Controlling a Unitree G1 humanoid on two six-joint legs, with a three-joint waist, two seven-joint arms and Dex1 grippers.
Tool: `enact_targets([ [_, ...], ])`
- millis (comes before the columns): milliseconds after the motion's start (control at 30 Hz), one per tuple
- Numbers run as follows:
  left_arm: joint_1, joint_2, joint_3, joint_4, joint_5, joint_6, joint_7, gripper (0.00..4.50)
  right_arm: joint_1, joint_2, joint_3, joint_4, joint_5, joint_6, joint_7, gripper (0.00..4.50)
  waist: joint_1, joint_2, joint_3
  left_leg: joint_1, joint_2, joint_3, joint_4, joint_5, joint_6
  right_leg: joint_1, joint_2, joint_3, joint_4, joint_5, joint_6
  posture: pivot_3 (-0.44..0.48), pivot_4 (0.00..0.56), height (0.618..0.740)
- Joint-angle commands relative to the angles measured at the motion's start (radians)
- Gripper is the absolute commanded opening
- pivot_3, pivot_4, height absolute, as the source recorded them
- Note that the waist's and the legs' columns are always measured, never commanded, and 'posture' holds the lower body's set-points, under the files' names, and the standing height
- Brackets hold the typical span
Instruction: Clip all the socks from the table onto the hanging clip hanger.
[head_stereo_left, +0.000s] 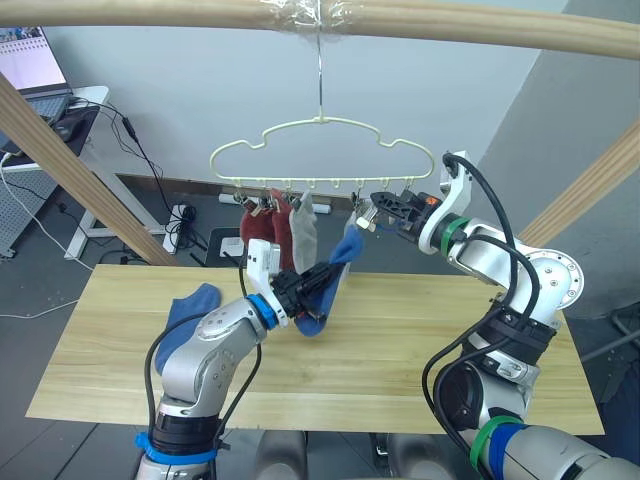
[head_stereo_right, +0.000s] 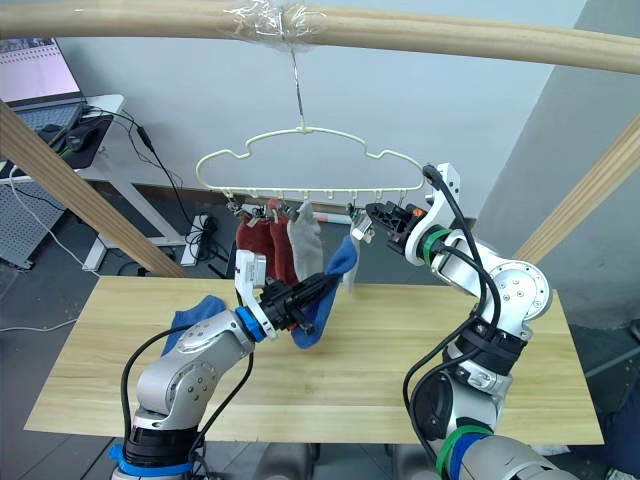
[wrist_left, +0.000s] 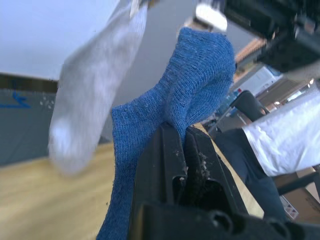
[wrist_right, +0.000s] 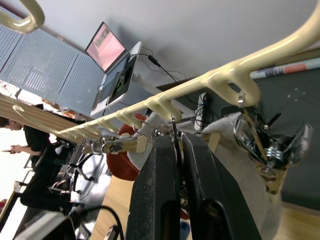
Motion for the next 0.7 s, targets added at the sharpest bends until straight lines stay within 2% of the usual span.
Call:
enact_targets([
  [33, -0.006, -0.002, 0.008, -0.030, -0.021, -0.017, 0.000, 0.03, 0.011, 0.016, -0.032, -0.014, -0.008, 0.038, -0.048, 0.00, 0.000, 0.000, 0.000, 0.000, 0.000, 0.000, 0.000, 0.000, 0.000, 0.000, 0.000, 0.000, 0.000, 0.000, 0.000, 0.064, 0.247, 0.740],
  [233, -0.012, 0.010, -0.005, -0.032, -0.017, -0.005, -0.004, 0.03, -0.001, 0.048, -0.068, -0.017, 0.000, 0.059, -0.078, 0.00, 0.000, 0.000, 0.000, 0.000, 0.000, 0.000, 0.000, 0.000, 0.000, 0.000, 0.000, 0.000, 0.000, 0.000, 0.000, 0.065, 0.247, 0.740],
  [433, 0.035, 0.043, -0.029, -0.039, 0.001, -0.022, -0.030, 0.03, -0.029, 0.062, -0.107, -0.012, 0.019, 0.071, -0.112, 0.00, 0.000, 0.000, 0.000, 0.000, 0.000, 0.000, 0.000, 0.000, 0.000, 0.000, 0.000, 0.000, -0.001, 0.000, 0.000, 0.060, 0.246, 0.740],
  [700, -0.026, 0.013, -0.059, 0.015, 0.034, -0.061, -0.015, 0.03, -0.017, 0.106, -0.106, -0.049, 0.049, 0.101, -0.137, 0.00, 0.000, 0.000, 0.000, -0.001, 0.000, 0.000, 0.000, 0.000, 0.000, 0.000, 0.000, 0.000, -0.001, -0.001, 0.001, 0.059, 0.243, 0.740],
])
